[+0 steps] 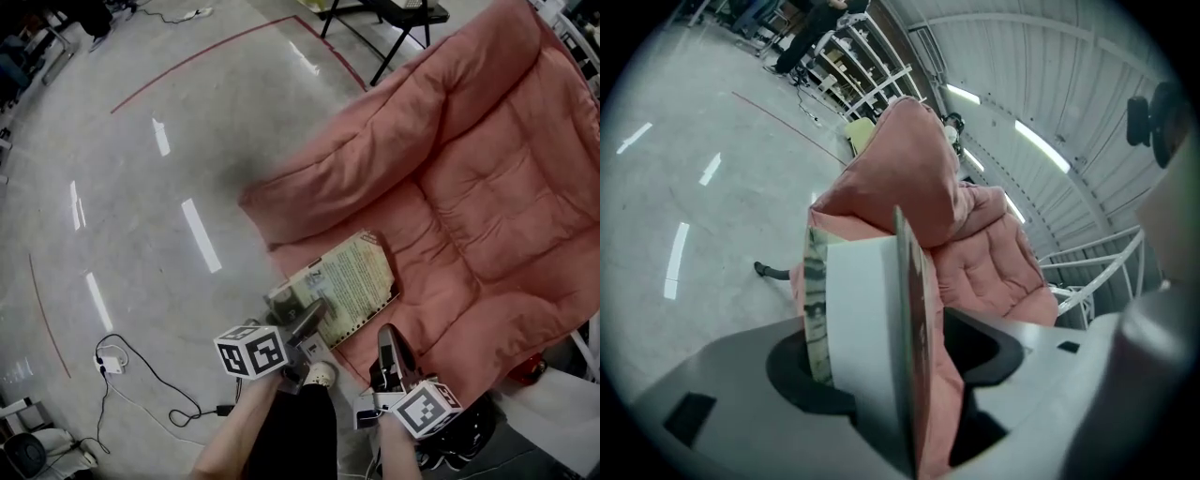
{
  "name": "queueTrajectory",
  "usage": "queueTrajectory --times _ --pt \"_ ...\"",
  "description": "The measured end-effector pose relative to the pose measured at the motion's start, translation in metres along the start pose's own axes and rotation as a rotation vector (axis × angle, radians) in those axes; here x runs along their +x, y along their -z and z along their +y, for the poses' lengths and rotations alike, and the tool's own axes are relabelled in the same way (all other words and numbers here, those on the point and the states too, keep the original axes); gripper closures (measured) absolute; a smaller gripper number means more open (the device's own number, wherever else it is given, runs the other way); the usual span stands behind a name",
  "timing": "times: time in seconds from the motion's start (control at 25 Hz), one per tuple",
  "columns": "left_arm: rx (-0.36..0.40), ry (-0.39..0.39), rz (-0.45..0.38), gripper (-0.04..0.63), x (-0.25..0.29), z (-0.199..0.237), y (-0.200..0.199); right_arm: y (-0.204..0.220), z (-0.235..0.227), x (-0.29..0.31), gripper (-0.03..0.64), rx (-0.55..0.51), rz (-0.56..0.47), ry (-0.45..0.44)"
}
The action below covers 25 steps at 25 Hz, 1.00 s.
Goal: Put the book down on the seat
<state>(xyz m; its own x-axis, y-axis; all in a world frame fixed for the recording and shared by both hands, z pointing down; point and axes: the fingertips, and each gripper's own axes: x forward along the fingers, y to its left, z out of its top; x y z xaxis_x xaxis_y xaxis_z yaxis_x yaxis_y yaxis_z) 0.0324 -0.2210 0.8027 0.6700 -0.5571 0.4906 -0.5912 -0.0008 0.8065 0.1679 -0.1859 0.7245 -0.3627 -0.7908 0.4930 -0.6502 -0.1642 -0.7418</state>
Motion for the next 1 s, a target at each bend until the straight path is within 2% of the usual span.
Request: queueTrajectory --times 0.28,1.0 --pt "0.047 -0.119 0.006 0.275 -0.012 0.012 -0.001 -0.006 0.009 -0.010 0.603 0.005 -0.029 -0.015" --pt "0.014 -0.180 -0.064 0.274 -0.059 0.020 0.000 0.016 0.015 -0.029 0.603 0.032 -0.036 0.010"
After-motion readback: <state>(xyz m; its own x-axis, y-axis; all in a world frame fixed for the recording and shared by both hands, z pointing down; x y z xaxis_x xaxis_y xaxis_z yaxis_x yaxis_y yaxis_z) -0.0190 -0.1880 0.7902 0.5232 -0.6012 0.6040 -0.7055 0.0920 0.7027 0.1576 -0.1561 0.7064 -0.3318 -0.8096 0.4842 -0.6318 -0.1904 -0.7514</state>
